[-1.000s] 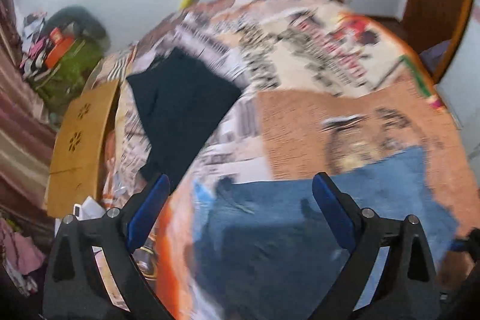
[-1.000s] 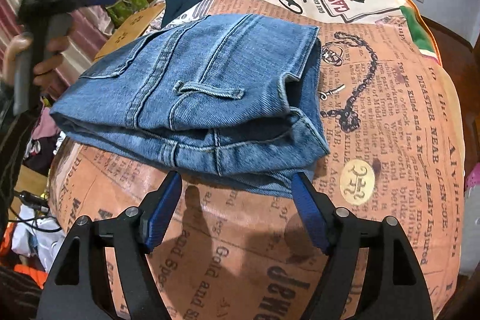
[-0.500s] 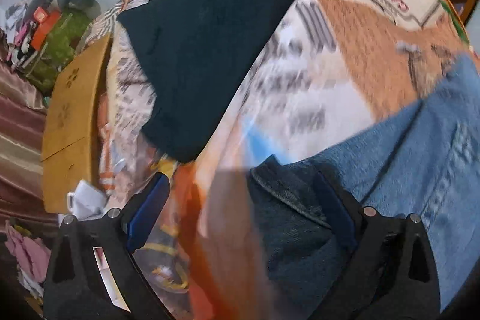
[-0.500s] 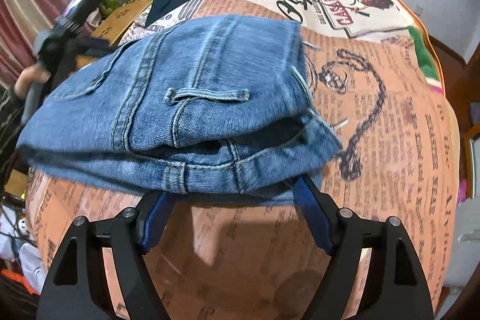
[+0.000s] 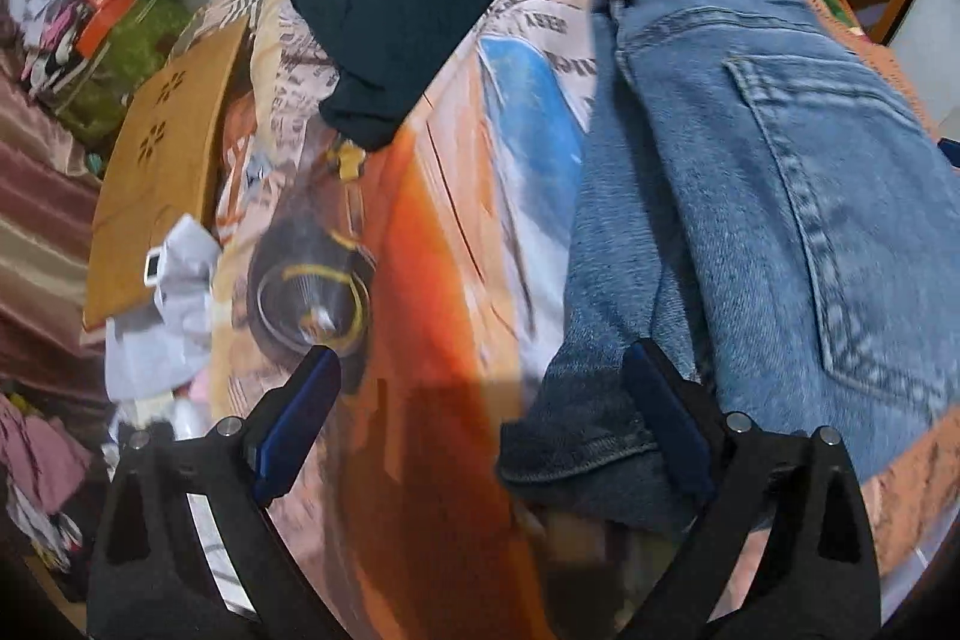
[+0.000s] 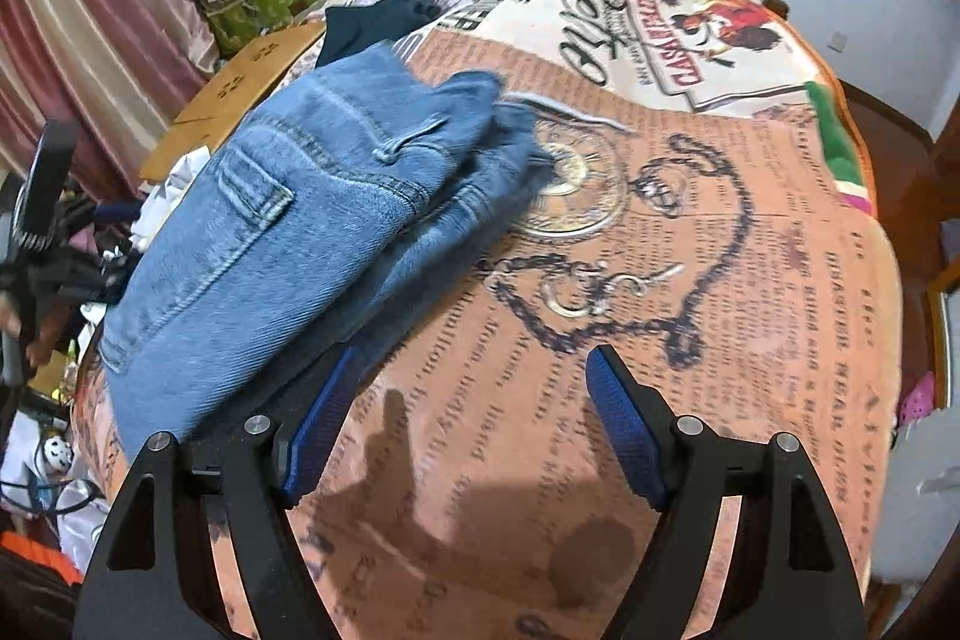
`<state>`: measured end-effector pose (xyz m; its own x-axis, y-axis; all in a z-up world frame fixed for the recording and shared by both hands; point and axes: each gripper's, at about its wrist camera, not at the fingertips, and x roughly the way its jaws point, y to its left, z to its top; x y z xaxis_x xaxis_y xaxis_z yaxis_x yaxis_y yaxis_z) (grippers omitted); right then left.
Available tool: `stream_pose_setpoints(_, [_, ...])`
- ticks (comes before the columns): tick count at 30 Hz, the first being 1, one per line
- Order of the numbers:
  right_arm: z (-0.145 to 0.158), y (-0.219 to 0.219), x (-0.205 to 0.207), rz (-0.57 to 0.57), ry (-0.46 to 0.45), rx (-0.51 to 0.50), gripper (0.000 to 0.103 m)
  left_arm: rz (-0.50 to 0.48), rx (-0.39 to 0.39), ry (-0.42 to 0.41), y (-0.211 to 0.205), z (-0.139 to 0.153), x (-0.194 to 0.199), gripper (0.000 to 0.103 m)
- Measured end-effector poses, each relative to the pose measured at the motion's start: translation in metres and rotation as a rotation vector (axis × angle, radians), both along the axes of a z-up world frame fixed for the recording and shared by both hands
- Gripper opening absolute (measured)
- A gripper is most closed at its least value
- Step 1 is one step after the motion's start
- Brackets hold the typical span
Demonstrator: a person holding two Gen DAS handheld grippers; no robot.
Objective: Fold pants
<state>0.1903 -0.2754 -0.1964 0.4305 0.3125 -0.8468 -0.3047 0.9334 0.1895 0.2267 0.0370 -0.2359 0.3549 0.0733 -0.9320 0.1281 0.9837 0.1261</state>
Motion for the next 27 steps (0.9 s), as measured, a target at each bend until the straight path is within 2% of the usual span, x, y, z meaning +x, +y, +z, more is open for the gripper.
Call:
stream_pose_setpoints(3, [0.011, -0.006, -0.006, -0.015, -0.028, 0.008, 0.076, 0.043, -0.042, 0.003, -0.006, 0.004, -0.014, 0.098])
stream_pose_setpoints(8, [0.024, -0.005, -0.007, -0.011, -0.066, 0.034, 0.076, 0.017, -0.120, 0.016, -0.018, 0.010, -0.025, 0.097])
stream_pose_setpoints(11, [0.028, 0.001, -0.003, 0.001, -0.091, 0.048, 0.076, -0.009, -0.089, -0.007, -0.022, 0.017, -0.020, 0.097])
stream_pose_setpoints(13, [0.029, 0.003, 0.002, 0.005, -0.101, 0.057, 0.076, 0.000, -0.077, -0.051, -0.022, 0.027, -0.014, 0.097])
stream_pose_setpoints(18, [0.030, 0.010, 0.023, 0.010, -0.115, 0.077, 0.076, 0.032, -0.092, -0.156, -0.017, 0.055, 0.022, 0.097])
stream_pose_setpoints(24, [0.021, 0.015, 0.063, 0.009, -0.110, 0.109, 0.076, -0.002, -0.118, -0.228, -0.033, 0.069, 0.083, 0.097])
stream_pose_setpoints(26, [0.015, 0.017, 0.080, 0.009, -0.091, 0.131, 0.074, -0.023, -0.128, -0.219, -0.038, 0.065, 0.100, 0.093])
stream_pose_setpoints(27, [0.012, 0.018, 0.086, 0.011, -0.084, 0.136, 0.074, -0.038, -0.139, -0.204, -0.042, 0.061, 0.110, 0.085])
